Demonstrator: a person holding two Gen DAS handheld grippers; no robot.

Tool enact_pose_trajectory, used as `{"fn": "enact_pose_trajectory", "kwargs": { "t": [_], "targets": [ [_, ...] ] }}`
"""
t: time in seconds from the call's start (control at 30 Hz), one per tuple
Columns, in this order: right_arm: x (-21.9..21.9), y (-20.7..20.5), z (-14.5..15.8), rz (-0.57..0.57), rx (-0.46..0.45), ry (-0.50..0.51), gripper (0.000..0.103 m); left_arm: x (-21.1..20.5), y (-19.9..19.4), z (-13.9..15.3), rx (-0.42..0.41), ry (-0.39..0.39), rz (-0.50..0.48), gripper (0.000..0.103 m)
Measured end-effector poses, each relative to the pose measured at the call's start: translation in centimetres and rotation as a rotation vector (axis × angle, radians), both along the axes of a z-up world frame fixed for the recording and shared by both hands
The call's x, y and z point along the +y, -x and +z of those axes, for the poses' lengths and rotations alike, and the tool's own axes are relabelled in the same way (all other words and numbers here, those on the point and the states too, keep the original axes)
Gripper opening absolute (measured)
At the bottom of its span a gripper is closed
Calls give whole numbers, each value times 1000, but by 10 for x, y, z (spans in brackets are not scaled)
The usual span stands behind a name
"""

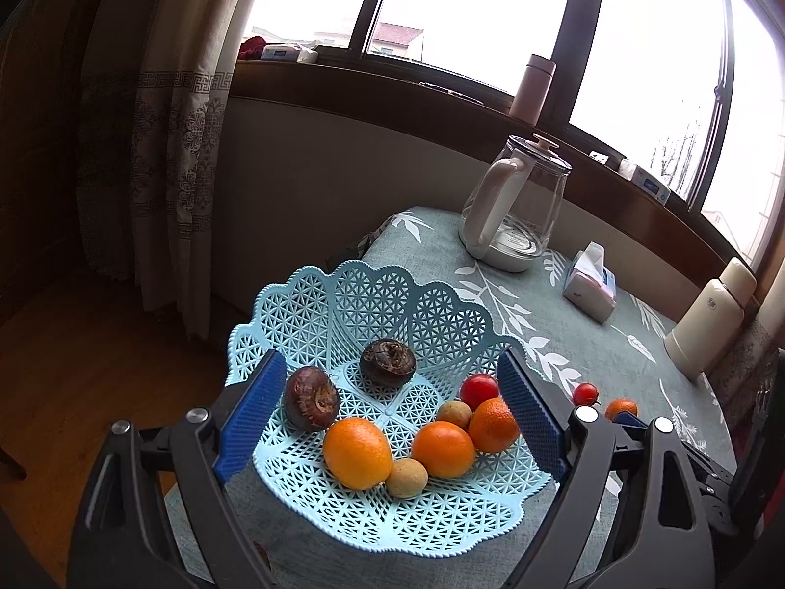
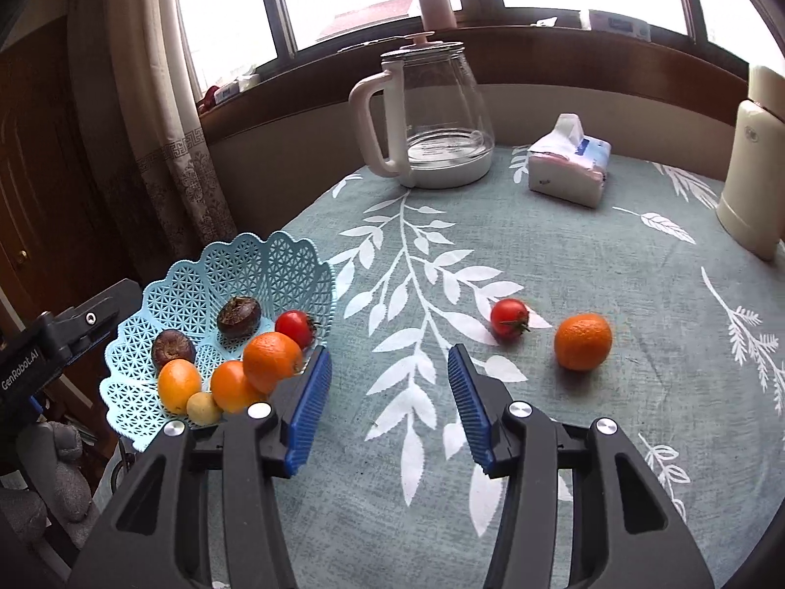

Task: Organize fruits
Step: 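Move the right gripper to the second orange and close around it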

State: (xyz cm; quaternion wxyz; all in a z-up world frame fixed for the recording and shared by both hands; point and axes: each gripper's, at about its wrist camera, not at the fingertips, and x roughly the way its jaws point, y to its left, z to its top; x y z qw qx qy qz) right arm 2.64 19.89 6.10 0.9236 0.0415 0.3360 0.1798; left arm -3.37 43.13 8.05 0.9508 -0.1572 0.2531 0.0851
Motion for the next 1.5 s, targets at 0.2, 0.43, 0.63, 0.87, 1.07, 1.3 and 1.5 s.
{"fn": "enact_pose_trajectory", "kwargs": {
  "t": [0.2,0.43,0.63,0.87,1.07,1.3,1.5],
  "targets": [
    [-31,-4,-9,-74,26,-8,50,-8,-1,0,1,-6,-14,89],
    [-54,-2,-19,-116,46,-9,50,-36,10,-2,3,15,-53,89],
    [-67,-4,-28,-144,73,-21,50,-84,9,-7,23,-10,-158,89],
    [-80,-6,-27,-160,65,-23,50,-124,6,-9,34,-55,-253,89],
    [-89,-18,-25,-167,62,-18,50,-126,0,-13,56,-67,-243,89],
    [-81,-40,-26,-142,65,-6,51,-122,-9,-14,74,-85,-223,89],
    [-75,-62,-35,-155,87,25,52,-128,-14,-17,90,-107,-230,89]
  ]
}}
